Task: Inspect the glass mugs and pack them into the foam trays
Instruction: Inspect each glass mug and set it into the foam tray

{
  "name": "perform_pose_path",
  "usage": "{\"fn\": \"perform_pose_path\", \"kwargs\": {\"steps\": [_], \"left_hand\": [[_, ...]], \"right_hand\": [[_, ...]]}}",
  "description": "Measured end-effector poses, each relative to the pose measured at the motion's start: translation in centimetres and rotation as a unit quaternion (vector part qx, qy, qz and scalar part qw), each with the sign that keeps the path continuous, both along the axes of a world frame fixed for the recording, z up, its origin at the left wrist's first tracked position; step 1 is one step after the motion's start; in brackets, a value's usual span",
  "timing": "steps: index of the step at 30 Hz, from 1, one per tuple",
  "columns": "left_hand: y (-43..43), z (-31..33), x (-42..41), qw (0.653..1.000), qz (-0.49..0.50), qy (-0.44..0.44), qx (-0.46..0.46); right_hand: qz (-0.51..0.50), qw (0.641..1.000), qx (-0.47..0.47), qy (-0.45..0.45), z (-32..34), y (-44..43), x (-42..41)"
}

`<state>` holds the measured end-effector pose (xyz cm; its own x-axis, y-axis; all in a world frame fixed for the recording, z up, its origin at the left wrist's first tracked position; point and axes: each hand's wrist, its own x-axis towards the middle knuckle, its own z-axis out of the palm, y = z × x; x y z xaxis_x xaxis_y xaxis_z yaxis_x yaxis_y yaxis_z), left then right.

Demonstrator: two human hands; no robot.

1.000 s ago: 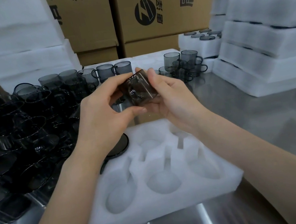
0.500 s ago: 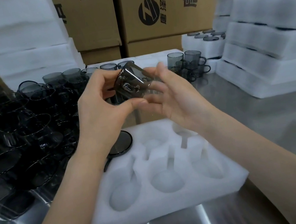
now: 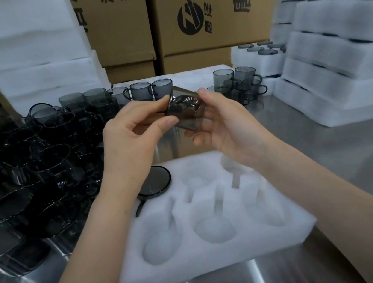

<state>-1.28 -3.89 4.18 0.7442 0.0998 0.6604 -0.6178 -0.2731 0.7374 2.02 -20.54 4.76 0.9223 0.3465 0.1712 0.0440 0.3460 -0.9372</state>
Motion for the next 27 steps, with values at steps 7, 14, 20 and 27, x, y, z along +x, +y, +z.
{"fn": "perform_pose_path", "kwargs": {"steps": [7, 14, 20, 27], "left_hand": [[0.3, -0.4, 0.5, 0.997, 0.036, 0.060, -0.021], [0.6, -1.3, 1.6, 0.966, 0.091, 0.231, 0.071], [0.6, -1.2, 1.4, 0.957, 0.097, 0.254, 0.100], [0.6, -1.1, 1.3, 0.957, 0.098, 0.254, 0.101]], "right_hand": [[-0.069, 0.964, -0.239, -0.092, 2.4, -2.0, -0.9], [-0.067, 0.790, -0.548, -0.266, 3.1, -0.7, -4.6], [-0.052, 0.719, -0.632, -0.284, 3.4, 0.6, -4.7], [-0.006, 0.676, -0.682, -0.278, 2.2, 1.1, -4.8]]}}
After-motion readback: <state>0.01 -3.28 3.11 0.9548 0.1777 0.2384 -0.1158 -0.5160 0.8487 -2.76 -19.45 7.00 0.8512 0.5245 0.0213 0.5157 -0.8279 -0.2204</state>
